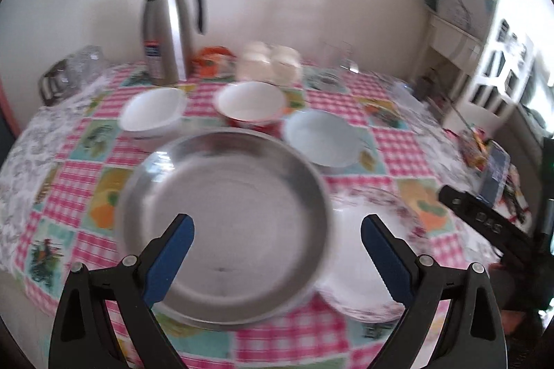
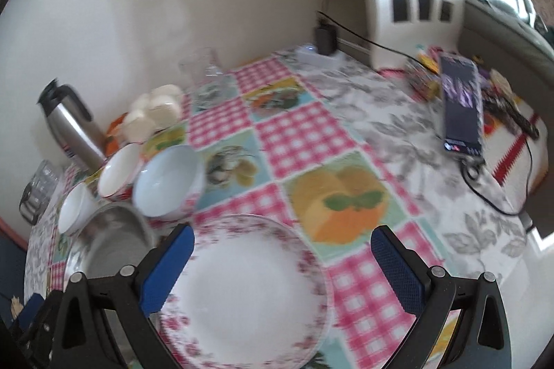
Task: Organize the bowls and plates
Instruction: 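Move both grippers to the rim of the pink floral plate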
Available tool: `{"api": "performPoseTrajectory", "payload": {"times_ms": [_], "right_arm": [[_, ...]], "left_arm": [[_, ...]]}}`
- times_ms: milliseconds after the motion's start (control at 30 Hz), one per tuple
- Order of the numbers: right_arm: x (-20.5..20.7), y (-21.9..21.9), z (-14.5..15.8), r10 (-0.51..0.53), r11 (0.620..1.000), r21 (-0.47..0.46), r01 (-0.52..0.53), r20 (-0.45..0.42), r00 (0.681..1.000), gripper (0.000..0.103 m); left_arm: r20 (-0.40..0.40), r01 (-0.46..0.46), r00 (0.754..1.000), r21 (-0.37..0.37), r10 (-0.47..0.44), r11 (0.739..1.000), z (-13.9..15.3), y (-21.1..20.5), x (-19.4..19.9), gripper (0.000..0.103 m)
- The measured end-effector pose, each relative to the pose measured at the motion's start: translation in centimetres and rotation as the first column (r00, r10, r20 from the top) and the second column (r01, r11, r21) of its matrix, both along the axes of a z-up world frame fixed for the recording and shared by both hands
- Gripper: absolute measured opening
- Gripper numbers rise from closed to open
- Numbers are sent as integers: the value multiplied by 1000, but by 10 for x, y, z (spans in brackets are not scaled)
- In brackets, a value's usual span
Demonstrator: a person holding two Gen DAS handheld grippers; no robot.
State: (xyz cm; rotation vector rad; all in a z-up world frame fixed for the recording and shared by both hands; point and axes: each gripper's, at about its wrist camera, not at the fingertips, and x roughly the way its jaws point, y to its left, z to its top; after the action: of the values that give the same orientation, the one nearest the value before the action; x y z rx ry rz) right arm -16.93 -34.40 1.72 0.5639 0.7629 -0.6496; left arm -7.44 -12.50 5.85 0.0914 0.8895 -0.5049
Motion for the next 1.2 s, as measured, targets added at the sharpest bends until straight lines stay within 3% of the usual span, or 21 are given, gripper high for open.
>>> {"api": "performPoseTrajectory", "payload": {"times_ms": [133,400,733,833,1067,1200], "right_arm": [[-15,-22,-14,-44,997,66,44,-2,999,103],[-27,-41,-47,-25,985,168,26,-6,1000,103],[-28,-42,-78,13,964,267,-2,-40,999,103],[-29,-42,-79,11,961,277,0,-38,999,103],[-22,-38,-79,35,968,249,-18,-62,997,102],[-16,-31,-74,64,976,214,-49,-62,996,96]], "left_arm": [[-68,52,996,-53,-56,997,-6,-26,-11,97],[-94,79,992,-99,-88,992,-27,-51,-30,99],[-219,91,971,-43,-99,995,-59,-58,-40,100],[-232,65,971,15,-60,998,-68,-57,-44,100],[-265,-16,964,56,30,998,-79,-45,-41,100],[-318,-60,945,55,75,997,-89,-36,-34,92]]}}
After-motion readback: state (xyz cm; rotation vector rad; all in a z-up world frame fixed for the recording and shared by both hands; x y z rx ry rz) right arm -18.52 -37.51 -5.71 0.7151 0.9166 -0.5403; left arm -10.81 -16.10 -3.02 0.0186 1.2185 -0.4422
